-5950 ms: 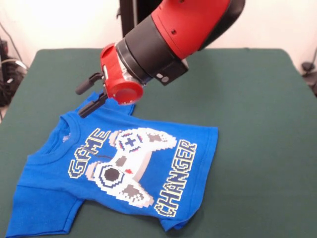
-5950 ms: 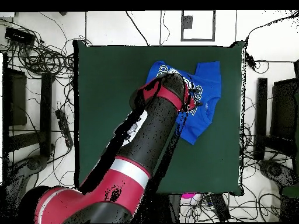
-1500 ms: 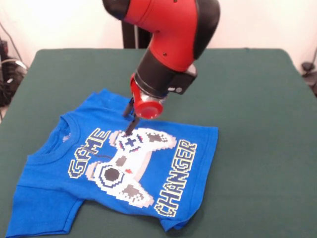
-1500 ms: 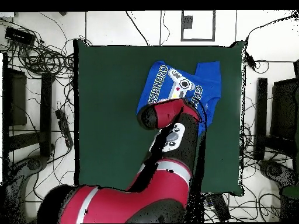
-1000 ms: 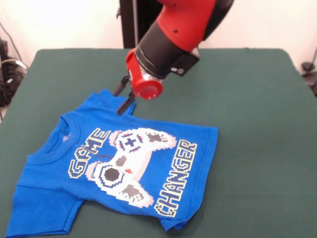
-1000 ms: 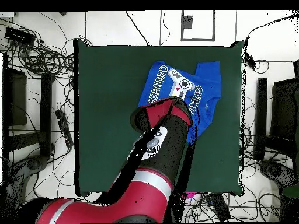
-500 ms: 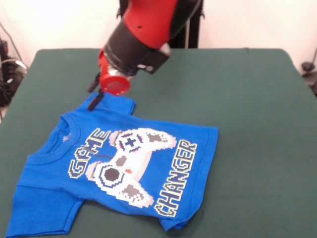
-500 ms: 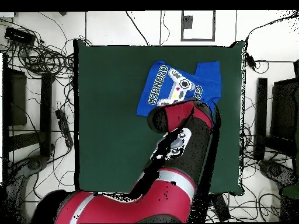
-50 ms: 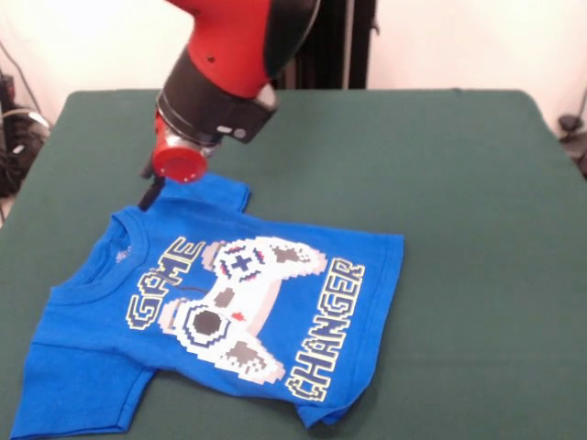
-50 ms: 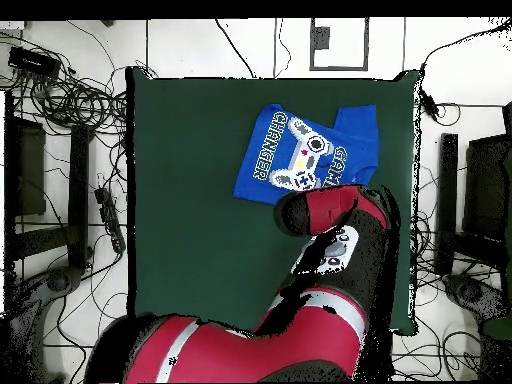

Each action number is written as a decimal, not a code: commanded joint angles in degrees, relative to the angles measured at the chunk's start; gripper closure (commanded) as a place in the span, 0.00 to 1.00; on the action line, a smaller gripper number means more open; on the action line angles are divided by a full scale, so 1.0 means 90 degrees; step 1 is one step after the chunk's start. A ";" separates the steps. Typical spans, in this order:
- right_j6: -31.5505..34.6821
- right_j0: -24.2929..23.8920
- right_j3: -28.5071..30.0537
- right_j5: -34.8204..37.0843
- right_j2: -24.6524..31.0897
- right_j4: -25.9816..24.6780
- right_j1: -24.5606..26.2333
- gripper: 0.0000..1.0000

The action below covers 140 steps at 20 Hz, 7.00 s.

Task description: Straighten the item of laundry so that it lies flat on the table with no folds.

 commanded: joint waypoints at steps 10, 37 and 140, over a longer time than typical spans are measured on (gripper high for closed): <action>0.0093 0.0512 0.0837 -0.0016 0.1047 0.0485 0.0392 0.00; 0.0062 0.0094 0.1243 -0.1432 0.1342 0.0395 0.0800 0.00; 0.0329 0.0906 0.2158 -0.1788 0.0059 -0.0151 0.1552 0.00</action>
